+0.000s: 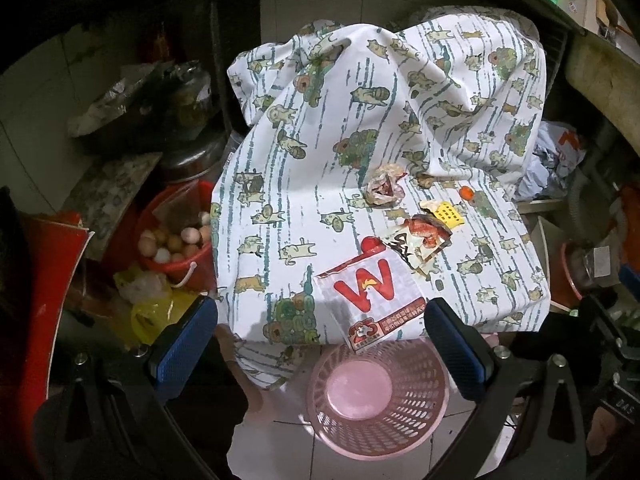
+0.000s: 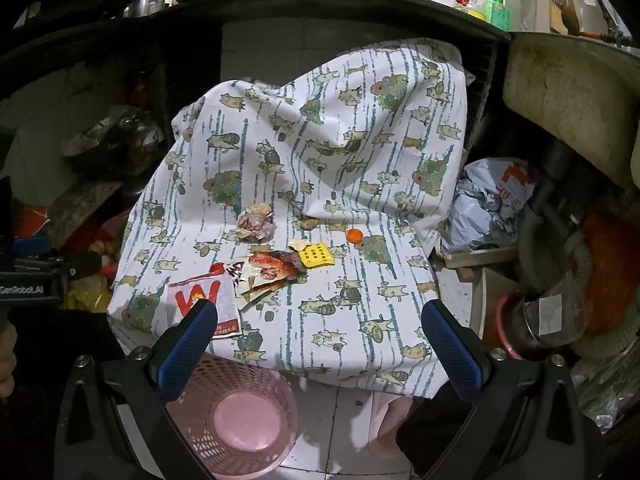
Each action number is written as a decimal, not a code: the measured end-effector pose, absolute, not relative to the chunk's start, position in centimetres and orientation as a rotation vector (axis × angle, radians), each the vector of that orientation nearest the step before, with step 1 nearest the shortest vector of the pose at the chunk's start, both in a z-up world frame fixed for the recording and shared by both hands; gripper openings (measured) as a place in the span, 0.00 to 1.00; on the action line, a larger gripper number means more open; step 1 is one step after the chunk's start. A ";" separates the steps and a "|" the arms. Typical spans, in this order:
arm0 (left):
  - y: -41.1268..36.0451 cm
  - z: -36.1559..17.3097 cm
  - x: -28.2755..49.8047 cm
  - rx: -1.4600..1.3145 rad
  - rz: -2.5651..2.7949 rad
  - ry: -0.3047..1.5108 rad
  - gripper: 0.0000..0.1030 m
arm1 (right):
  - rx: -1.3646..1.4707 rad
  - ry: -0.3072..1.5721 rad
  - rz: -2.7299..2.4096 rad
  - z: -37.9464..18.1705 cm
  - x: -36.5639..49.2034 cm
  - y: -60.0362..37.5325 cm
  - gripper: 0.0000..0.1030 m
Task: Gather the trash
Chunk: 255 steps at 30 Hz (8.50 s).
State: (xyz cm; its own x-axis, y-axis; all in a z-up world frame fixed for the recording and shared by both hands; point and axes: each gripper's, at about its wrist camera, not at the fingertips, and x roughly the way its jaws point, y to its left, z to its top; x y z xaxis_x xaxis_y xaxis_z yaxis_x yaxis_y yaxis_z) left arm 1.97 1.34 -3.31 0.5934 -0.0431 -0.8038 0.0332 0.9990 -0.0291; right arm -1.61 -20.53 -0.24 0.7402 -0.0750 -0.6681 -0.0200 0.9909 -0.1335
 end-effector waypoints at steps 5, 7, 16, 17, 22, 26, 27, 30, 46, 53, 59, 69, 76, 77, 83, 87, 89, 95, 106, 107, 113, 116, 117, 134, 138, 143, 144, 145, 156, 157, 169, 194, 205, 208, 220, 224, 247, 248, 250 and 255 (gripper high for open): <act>1.4 -3.6 2.3 -0.014 -0.044 0.951 1.00 | -0.101 0.789 0.020 -0.4 -1.1 -20.6 0.95; 1.6 -3.9 2.5 -0.017 -0.040 0.964 1.00 | -0.089 0.801 0.031 -0.6 -1.0 -20.7 0.95; 2.0 -4.6 3.1 -0.017 -0.031 0.952 0.95 | -0.027 0.808 0.087 -0.6 -0.4 -21.2 0.91; 1.9 -4.7 3.3 -0.005 -0.018 0.949 0.92 | -0.027 0.804 0.086 -0.6 -0.2 -21.2 0.90; 0.9 -5.7 6.5 0.044 -0.024 1.062 0.81 | -0.073 0.856 0.214 -0.3 3.5 -20.4 0.86; -0.1 -4.8 9.4 0.049 -0.019 1.029 0.83 | -0.104 0.839 0.235 1.5 7.5 -20.7 0.85; -0.6 -4.8 10.3 0.070 -0.027 1.030 0.83 | -0.096 0.854 0.236 1.7 8.6 -20.9 0.85; -2.2 -6.3 12.6 0.118 -0.063 1.106 0.87 | -0.063 0.879 0.206 1.0 11.8 -21.8 0.84; -0.8 -19.3 11.0 -0.219 -0.021 1.460 0.91 | 0.091 1.068 0.155 -7.7 19.1 -24.8 0.62; -0.3 -19.5 9.6 -0.378 -0.076 1.444 0.82 | 0.212 1.179 0.164 -10.4 20.5 -23.3 0.55; -0.8 -19.0 9.3 -0.322 -0.077 1.446 0.55 | 0.155 1.167 0.138 -10.3 20.9 -21.9 0.55; -2.2 -18.2 10.3 -0.225 -0.115 1.380 0.00 | 0.144 1.211 0.135 -11.1 20.6 -22.3 0.55; -2.1 -15.3 11.8 -0.213 -0.125 1.280 0.00 | 0.185 1.286 0.263 -12.1 19.6 -21.5 0.55; -1.7 -15.0 12.1 -0.222 -0.110 1.270 0.00 | 0.197 1.312 0.287 -12.6 19.4 -21.2 0.55; 2.5 -11.6 13.7 -0.210 -0.001 1.161 0.19 | 0.197 1.466 0.369 -16.5 17.5 -18.1 0.55; 4.2 -10.4 14.0 -0.201 0.060 1.106 0.57 | 0.163 1.474 0.378 -17.6 16.8 -17.1 0.49; 4.5 -10.1 14.2 -0.178 0.073 1.104 0.62 | 0.159 1.468 0.382 -17.7 16.6 -16.8 0.45; 4.6 -10.3 13.9 -0.187 0.059 1.125 0.63 | 0.146 1.452 0.386 -18.8 16.5 -16.0 0.14; 4.4 -9.9 14.3 -0.180 0.071 1.114 0.63 | 0.236 1.251 0.541 -11.3 14.8 -17.8 0.02; 4.4 -9.9 14.3 -0.182 0.072 1.113 0.63 | 0.232 1.198 0.556 -9.6 14.3 -18.3 0.02; 2.8 -10.0 15.2 -0.140 0.051 1.116 0.63 | 0.220 0.954 0.436 -3.7 13.4 -23.5 0.02; -0.5 -11.6 18.0 -0.091 -0.153 1.242 0.70 | 0.266 0.987 0.323 -3.9 14.7 -27.0 0.02; -1.5 -12.2 18.9 -0.073 -0.187 1.278 0.70 | 0.266 0.998 0.289 -4.2 15.2 -28.1 0.02; -13.4 -19.2 24.0 0.153 -0.380 1.461 0.68 | 0.241 0.898 0.107 -2.6 16.2 -34.1 0.02; -13.4 -18.0 23.9 0.162 -0.412 1.395 0.34 | 0.247 0.894 0.106 -2.2 16.4 -34.6 0.02; -11.6 -15.8 23.5 0.057 -0.418 1.356 0.13 | 0.246 0.893 0.112 -2.1 16.3 -34.2 0.02; -11.5 -15.5 23.3 0.052 -0.408 1.344 0.07 | 0.242 0.894 0.114 -2.2 16.3 -34.0 0.02; -11.0 -15.2 23.0 0.044 -0.402 1.332 0.06 | 0.240 0.894 0.114 -2.2 16.2 -33.9 0.02; -7.6 -11.0 20.5 -0.049 -0.341 1.194 0.03 | 0.247 0.895 0.118 -2.3 15.7 -33.4 0.02; -7.1 -10.3 19.9 -0.048 -0.333 1.182 0.03 | 0.245 0.889 0.124 -2.1 15.6 -33.2 0.02; -3.6 -3.3 10.2 -0.028 -0.180 1.064 0.04 | 0.197 0.777 0.233 2.5 9.7 -28.2 0.02; 1.1 -9.1 3.8 -0.137 -0.116 1.295 0.04 | -0.002 1.188 0.373 -7.2 -1.0 -18.5 0.02; 1.5 -11.8 4.0 -0.099 -0.098 1.396 0.04 | -0.070 1.455 0.336 -16.0 0.5 -16.5 0.02; 1.3 -12.8 3.8 -0.063 -0.094 1.427 0.05 | -0.070 1.509 0.306 -18.5 1.1 -16.8 0.02; -0.4 -20.4 2.9 -0.047 -0.098 1.677 0.05 | -0.025 1.539 0.223 -23.2 3.0 -17.6 0.02; -0.9 -22.8 3.0 -0.039 -0.093 1.749 0.05 | 0.032 1.564 0.221 -23.5 3.3 -18.0 0.03; -0.7 -10.0 3.4 -0.021 -0.068 1.296 0.65 | 0.127 1.081 0.200 -8.0 3.0 -21.2 0.03; -0.5 -9.2 3.4 -0.027 -0.074 1.270 0.65 | 0.115 1.070 0.197 -7.8 2.9 -21.1 0.03; -0.2 -7.6 3.4 -0.025 -0.080 1.220 0.65 | 0.093 1.052 0.190 -7.5 2.6 -20.9 0.03; 0.4 -1.6 3.8 0.002 -0.086 1.090 0.66 | 0.064 0.981 0.201 -4.4 2.9 -20.8 0.03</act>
